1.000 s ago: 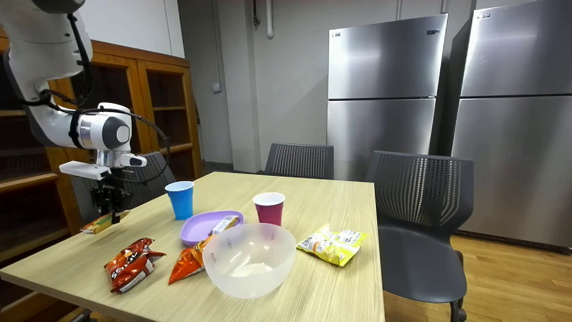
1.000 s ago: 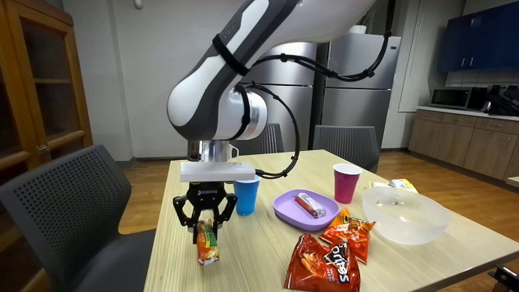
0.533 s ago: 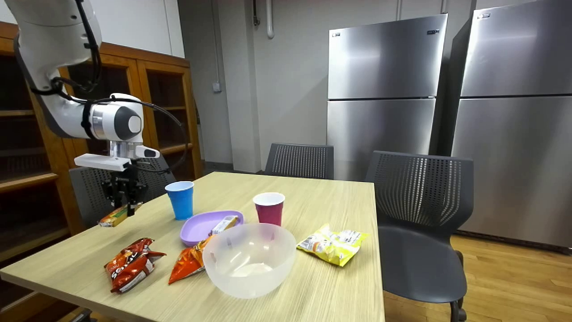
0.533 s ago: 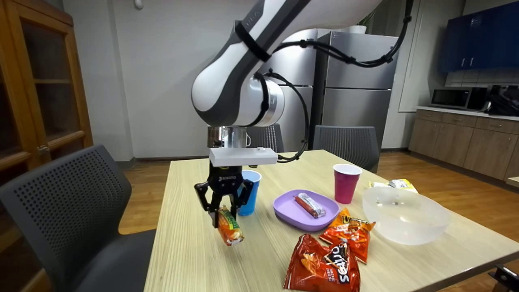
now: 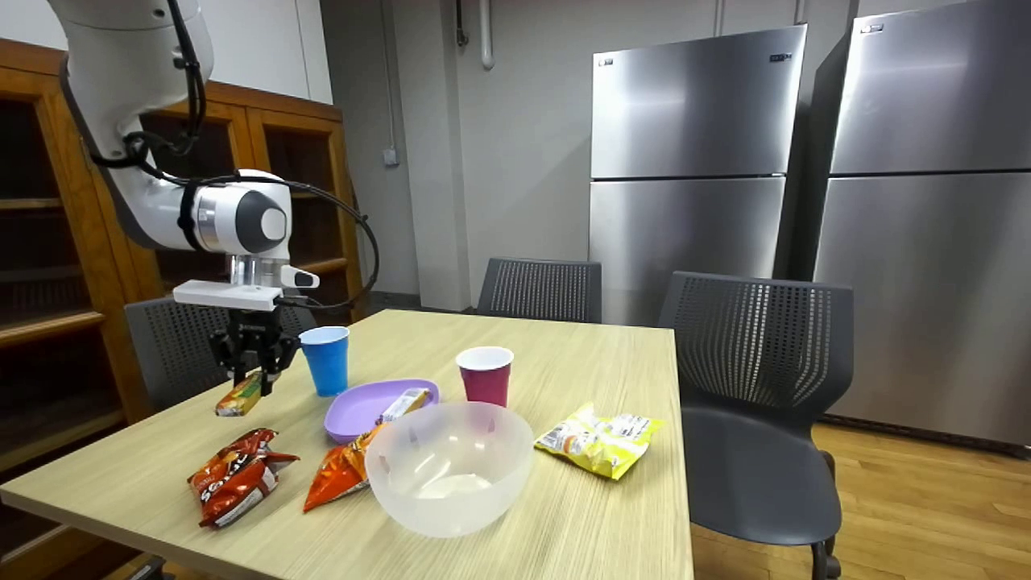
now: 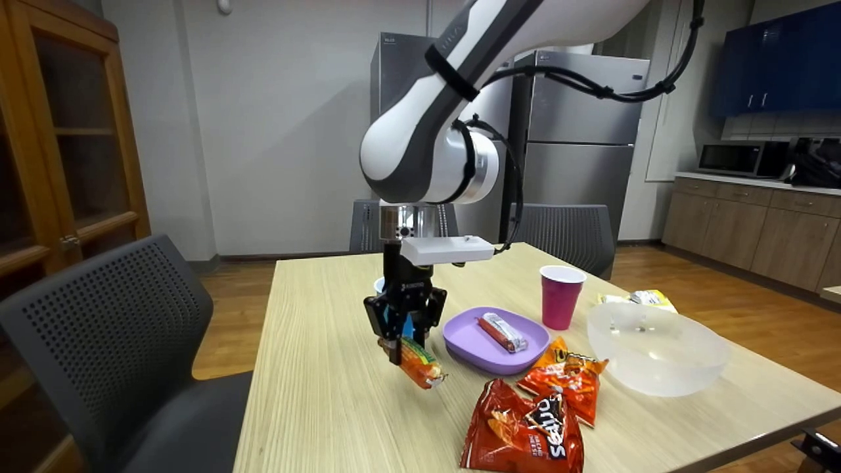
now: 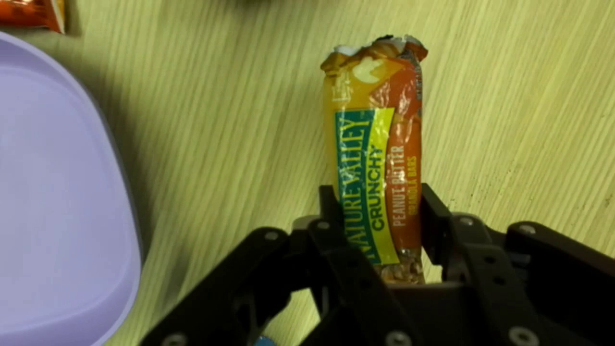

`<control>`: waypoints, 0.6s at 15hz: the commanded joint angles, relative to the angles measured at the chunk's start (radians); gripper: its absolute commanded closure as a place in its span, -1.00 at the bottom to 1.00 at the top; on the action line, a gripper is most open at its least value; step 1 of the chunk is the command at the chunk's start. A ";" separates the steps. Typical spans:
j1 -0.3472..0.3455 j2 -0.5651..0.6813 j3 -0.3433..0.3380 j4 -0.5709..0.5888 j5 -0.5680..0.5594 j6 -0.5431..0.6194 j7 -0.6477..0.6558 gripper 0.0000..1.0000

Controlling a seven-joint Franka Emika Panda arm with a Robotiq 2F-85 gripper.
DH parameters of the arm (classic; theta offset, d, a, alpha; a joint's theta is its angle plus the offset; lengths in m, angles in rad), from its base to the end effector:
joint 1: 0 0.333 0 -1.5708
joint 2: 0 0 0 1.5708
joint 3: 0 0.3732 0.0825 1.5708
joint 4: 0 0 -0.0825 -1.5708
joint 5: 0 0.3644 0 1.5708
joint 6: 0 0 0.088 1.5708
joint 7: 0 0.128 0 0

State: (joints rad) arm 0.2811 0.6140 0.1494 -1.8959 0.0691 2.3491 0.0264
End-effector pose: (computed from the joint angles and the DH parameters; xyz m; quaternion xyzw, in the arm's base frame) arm 0.5756 0.2596 0.2087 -0.9811 -0.1641 0.0908 0.0471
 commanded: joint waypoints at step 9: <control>-0.118 -0.114 -0.008 -0.142 -0.035 0.002 -0.111 0.65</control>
State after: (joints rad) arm 0.1943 0.5568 0.1402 -1.9837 0.0376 2.3504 -0.0731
